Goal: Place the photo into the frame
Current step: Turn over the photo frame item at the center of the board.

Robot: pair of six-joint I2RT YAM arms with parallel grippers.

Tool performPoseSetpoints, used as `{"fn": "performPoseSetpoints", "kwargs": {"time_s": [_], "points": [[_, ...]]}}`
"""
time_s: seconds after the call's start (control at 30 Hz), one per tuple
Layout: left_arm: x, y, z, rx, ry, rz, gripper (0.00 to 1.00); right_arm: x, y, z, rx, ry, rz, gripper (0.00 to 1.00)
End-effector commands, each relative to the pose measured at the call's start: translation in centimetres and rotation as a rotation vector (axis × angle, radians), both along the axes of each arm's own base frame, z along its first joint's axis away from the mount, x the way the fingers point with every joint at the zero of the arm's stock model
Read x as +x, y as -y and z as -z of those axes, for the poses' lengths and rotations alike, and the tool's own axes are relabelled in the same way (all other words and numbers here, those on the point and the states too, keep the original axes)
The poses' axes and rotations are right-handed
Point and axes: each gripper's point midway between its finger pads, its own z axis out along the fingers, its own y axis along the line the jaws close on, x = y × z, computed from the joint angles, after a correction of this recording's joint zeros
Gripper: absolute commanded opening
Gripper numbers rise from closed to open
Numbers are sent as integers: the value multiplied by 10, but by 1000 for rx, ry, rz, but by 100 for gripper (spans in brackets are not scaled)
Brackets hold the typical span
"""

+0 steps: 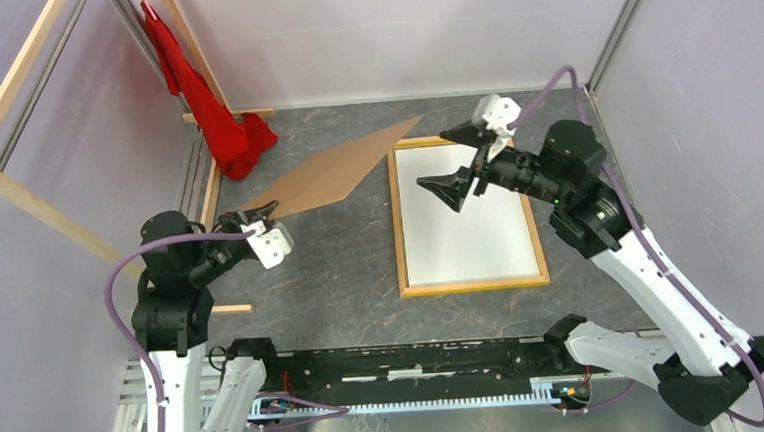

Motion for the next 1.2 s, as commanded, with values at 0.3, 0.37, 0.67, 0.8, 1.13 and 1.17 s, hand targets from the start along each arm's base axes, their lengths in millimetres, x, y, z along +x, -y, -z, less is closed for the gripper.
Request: {"fn": "performPoseSetpoints", "kwargs": {"time_s": [0.3, 0.37, 0.67, 0.8, 1.13, 1.17], "points": [[-33, 16, -23, 0, -24, 120, 2, -21, -36, 18, -205, 345, -385, 94], [-37, 16, -20, 21, -41, 132, 2, -27, -40, 20, -202, 398, -431, 93], [-54, 18, -12, 82, -88, 184, 2, -29, -54, 43, -243, 432, -517, 89], [-57, 20, -14, 83, -88, 198, 2, -30, -68, 48, -255, 424, -546, 87], [-63, 21, -16, 80, -107, 203, 2, -30, -93, 72, -304, 385, -574, 71], [-63, 21, -16, 81, -108, 203, 2, -28, -95, 75, -307, 381, -569, 66]]}}
